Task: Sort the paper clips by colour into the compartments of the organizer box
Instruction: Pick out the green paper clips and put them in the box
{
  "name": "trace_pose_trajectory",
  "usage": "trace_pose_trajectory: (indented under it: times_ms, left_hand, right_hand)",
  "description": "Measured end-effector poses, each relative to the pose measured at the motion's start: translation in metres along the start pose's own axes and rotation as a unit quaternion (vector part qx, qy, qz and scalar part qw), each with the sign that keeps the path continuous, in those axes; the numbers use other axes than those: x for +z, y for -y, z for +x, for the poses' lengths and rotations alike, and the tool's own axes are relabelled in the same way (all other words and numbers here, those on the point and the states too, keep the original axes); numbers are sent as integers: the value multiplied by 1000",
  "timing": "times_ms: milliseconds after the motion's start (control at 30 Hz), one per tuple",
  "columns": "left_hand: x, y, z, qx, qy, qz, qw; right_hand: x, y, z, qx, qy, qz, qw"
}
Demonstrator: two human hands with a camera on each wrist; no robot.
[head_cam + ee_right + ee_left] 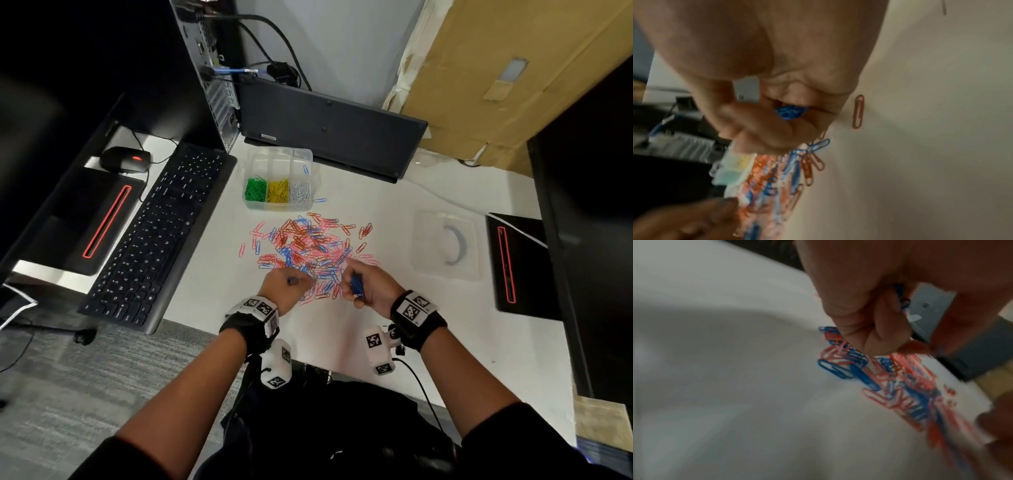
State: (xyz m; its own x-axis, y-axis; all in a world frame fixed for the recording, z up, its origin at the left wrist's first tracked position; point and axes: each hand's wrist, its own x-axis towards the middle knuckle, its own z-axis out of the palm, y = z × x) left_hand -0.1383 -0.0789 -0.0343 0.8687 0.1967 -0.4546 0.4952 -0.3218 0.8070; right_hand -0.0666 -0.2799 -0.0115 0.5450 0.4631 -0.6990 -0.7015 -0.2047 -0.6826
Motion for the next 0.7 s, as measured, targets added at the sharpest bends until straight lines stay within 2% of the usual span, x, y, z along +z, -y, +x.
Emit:
trace_pose_trajectory:
  times_ms: [67, 133, 200, 300, 433, 500, 600, 667, 700]
  left_hand:
    - [-5, -1, 1, -56, -21, -107, 992]
    - [-9, 3, 2, -78, -49, -174, 980]
    - [-12, 8, 5, -93, -63, -192, 975]
    - [-15, 15, 5, -104, -43, -195, 974]
    - [-16, 13, 2, -99, 13, -219, 971]
    - [-15, 13, 3, -75, 20, -204, 976]
    - [-15, 12, 4, -39, 23, -190, 981]
    - [-16, 6, 4, -43, 29, -202, 978]
    - [-17, 3, 4, -53, 30, -212, 975]
  right_hand:
    - [2, -3, 8, -56, -33, -168, 984]
    - [1, -4, 16, -145, -42, -342, 928]
    - [2, -3, 20, -201, -39, -428, 880]
    - [2, 3, 29, -203, -40, -499, 842]
    - [3, 11, 33, -194, -14, -576, 794]
    - [3, 13, 33, -182, -8, -605, 775]
    - [4, 12, 36, -167, 4, -670, 724]
    - [3, 11, 38, -157, 9, -682, 714]
    - [0, 9, 39, -157, 11, -668, 727]
